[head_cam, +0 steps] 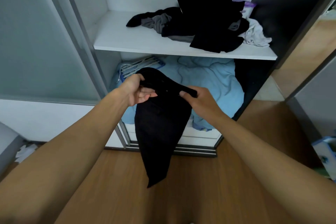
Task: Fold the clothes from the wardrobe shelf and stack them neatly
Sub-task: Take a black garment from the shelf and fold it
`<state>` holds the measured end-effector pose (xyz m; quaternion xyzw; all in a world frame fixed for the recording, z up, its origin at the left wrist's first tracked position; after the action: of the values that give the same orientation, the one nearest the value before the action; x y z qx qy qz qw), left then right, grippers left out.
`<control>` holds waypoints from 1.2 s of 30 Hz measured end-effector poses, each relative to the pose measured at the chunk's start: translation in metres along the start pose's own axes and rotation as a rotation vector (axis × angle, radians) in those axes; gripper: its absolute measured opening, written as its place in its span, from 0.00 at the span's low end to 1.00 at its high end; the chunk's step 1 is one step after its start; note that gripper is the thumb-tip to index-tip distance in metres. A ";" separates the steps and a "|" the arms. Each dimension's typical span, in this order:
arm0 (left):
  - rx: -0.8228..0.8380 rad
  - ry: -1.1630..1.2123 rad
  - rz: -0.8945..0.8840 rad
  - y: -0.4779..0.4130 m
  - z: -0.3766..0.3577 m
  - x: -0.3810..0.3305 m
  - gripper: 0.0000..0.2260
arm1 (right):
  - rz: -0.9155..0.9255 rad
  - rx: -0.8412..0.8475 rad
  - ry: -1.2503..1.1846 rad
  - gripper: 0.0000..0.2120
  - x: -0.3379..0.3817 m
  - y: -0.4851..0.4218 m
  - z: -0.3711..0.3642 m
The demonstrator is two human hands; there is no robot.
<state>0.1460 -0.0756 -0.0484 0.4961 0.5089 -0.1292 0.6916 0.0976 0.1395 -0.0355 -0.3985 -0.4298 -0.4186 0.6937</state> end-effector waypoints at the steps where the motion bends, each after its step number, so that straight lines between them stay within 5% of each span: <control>1: 0.010 0.005 0.004 0.001 0.000 -0.001 0.16 | -0.008 0.005 -0.020 0.10 -0.001 0.002 -0.001; 12: -0.019 0.143 -0.027 0.018 0.002 -0.021 0.16 | 0.028 0.222 -0.169 0.32 -0.011 0.016 -0.012; 15: -0.003 0.163 -0.031 0.025 -0.008 -0.024 0.16 | -0.036 -0.004 -0.172 0.30 -0.011 0.011 -0.013; 18: -0.012 0.175 -0.046 0.027 -0.015 -0.024 0.17 | -0.138 -0.198 -0.231 0.14 -0.009 0.004 -0.011; 21: -0.065 0.131 -0.087 0.025 -0.009 -0.023 0.16 | -0.173 -0.127 -0.251 0.06 -0.003 -0.002 -0.011; 36: -0.270 0.049 -0.200 0.021 0.011 -0.017 0.14 | -0.235 0.045 -0.147 0.22 0.009 0.005 -0.021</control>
<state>0.1588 -0.0799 -0.0226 0.3487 0.5851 -0.1159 0.7230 0.1101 0.1192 -0.0343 -0.3594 -0.5325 -0.4567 0.6154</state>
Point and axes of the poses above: each hand's wrist, its own y-axis away from the middle knuckle, its own z-axis out of the back of the hand, x = y × z, the point moved 6 cm from there along -y, towards the middle knuckle, and after that the axes turned 12 degrees about -x, right-handed, at the moved point
